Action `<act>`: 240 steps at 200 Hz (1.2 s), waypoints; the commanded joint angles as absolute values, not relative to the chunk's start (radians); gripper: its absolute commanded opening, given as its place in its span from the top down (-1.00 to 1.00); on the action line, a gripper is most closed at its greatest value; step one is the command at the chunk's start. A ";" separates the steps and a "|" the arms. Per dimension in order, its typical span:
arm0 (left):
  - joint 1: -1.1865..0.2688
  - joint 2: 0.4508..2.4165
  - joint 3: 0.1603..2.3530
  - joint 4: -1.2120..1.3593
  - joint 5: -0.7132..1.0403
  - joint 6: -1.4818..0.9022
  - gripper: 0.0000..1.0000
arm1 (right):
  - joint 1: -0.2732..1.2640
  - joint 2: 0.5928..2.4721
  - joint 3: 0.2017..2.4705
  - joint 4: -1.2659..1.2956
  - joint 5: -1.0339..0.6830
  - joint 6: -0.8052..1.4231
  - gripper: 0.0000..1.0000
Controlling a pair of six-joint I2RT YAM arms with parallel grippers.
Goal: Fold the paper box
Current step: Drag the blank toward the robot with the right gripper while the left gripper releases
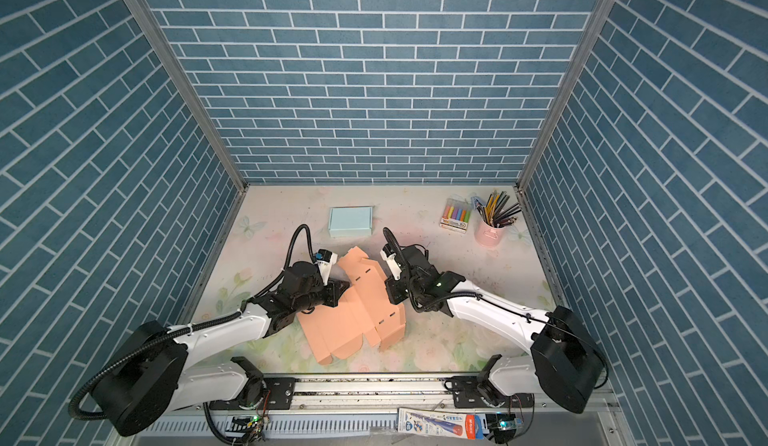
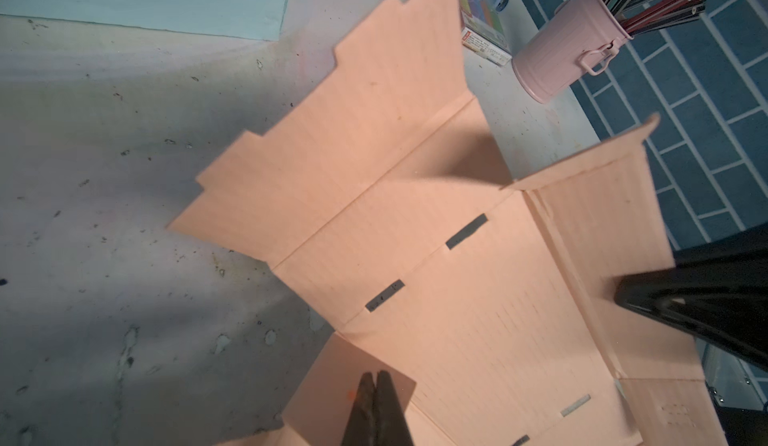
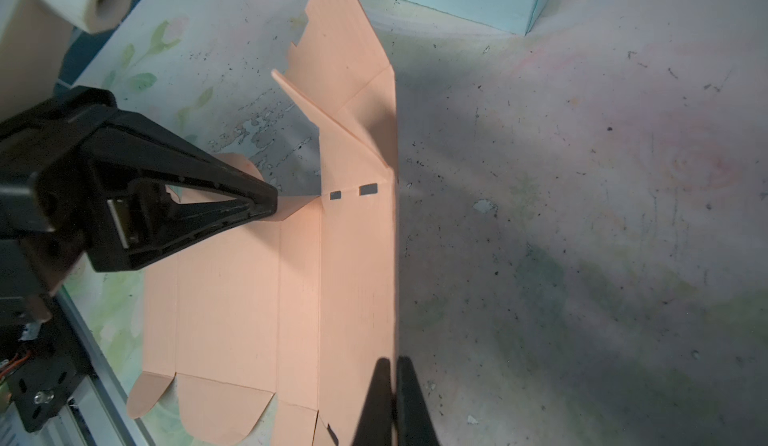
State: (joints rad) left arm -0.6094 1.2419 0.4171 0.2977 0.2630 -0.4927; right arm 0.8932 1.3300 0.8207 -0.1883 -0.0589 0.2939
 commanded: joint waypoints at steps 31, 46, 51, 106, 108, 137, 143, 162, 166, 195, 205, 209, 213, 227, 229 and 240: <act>-0.615 1.194 0.388 0.309 0.255 -0.518 1.00 | 1.005 1.364 0.890 -0.296 0.201 0.190 1.00; -0.614 1.184 0.389 0.302 0.251 -0.520 1.00 | 1.045 1.388 0.914 -0.337 0.286 0.171 1.00; -0.611 1.180 0.388 0.301 0.250 -0.522 1.00 | 1.056 1.400 0.923 -0.355 0.317 0.169 1.00; -0.590 1.091 0.381 0.272 0.250 -0.519 1.00 | 1.150 1.493 0.969 -0.457 0.570 0.138 1.00; -0.587 1.086 0.380 0.270 0.251 -0.519 1.00 | 1.153 1.494 0.969 -0.458 0.578 0.136 1.00; -0.530 1.032 0.364 0.257 0.277 -0.526 1.00 | 1.208 1.502 0.968 -0.451 0.693 0.092 1.00; -0.516 1.021 0.361 0.251 0.283 -0.527 1.00 | 1.220 1.502 0.967 -0.446 0.711 0.082 1.00; -0.468 0.991 0.359 0.240 0.292 -0.525 1.00 | 1.259 1.500 0.960 -0.419 0.754 0.034 1.00; -0.455 0.988 0.360 0.240 0.295 -0.526 1.00 | 1.268 1.500 0.957 -0.410 0.760 0.022 1.00; -0.377 1.020 0.363 0.284 0.329 -0.523 1.00 | 1.322 1.514 0.949 -0.365 0.837 -0.040 1.00; -0.352 1.053 0.372 0.298 0.345 -0.516 1.00 | 1.333 1.521 0.949 -0.350 0.848 -0.065 1.00; -0.346 1.070 0.377 0.305 0.350 -0.514 1.00 | 1.336 1.524 0.949 -0.346 0.851 -0.074 1.00; -0.338 1.086 0.380 0.313 0.354 -0.511 1.00 | 1.338 1.529 0.949 -0.342 0.852 -0.083 1.00; -0.322 1.134 0.390 0.337 0.360 -0.504 1.00 | 1.344 1.539 0.951 -0.325 0.855 -0.114 1.00; -0.318 1.138 0.390 0.341 0.358 -0.503 1.00 | 1.344 1.541 0.949 -0.323 0.855 -0.117 1.00; -0.307 1.176 0.392 0.369 0.360 -0.499 1.00 | 1.344 1.548 0.947 -0.310 0.858 -0.137 1.00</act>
State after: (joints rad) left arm -0.3347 1.1183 0.3698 0.3019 0.3363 -0.5190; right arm 1.3403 1.5242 0.9512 -0.3485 0.8001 -0.0513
